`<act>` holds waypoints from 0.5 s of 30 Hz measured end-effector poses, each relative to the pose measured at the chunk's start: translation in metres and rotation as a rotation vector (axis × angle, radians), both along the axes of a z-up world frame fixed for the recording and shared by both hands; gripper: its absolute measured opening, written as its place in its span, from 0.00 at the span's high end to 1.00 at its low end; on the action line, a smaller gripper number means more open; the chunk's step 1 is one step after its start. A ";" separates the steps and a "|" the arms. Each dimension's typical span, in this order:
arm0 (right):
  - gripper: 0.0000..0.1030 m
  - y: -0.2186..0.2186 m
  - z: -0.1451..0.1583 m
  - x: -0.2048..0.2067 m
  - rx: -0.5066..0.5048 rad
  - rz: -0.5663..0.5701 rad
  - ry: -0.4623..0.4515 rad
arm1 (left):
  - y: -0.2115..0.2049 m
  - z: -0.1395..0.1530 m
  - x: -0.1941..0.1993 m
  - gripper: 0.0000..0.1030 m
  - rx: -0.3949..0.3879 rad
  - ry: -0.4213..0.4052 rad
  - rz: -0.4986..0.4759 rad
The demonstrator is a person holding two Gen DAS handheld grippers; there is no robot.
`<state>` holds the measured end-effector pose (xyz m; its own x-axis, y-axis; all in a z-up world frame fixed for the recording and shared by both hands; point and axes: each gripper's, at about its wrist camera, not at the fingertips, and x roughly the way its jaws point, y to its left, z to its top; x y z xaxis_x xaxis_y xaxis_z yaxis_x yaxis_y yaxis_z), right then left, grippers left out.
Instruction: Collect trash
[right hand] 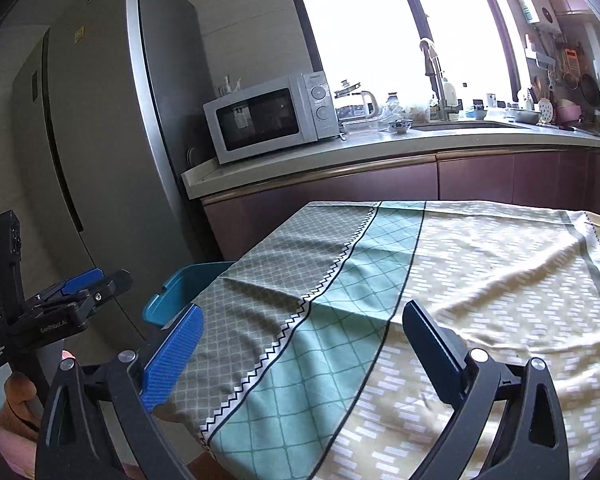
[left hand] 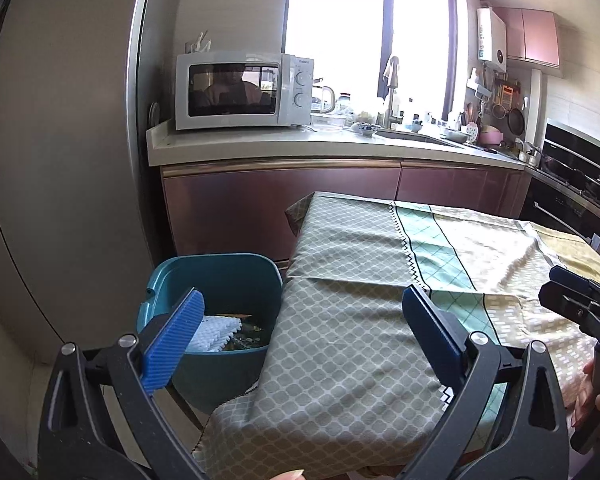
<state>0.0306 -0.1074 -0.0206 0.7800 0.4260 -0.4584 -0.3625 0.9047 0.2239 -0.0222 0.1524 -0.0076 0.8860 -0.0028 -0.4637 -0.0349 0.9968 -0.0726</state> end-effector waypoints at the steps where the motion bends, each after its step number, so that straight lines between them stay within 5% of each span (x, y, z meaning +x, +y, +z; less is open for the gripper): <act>1: 0.06 -0.002 0.000 -0.002 -0.006 -0.009 -0.007 | -0.003 0.002 0.000 0.05 0.003 -0.005 -0.005; 15: 0.06 -0.040 0.005 -0.022 -0.038 -0.115 -0.065 | -0.042 0.010 0.000 0.05 0.022 -0.053 -0.039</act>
<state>0.0086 -0.1469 -0.0154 0.8513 0.3156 -0.4191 -0.2687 0.9484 0.1683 -0.0224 0.1100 0.0021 0.9086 -0.0278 -0.4167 0.0069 0.9986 -0.0516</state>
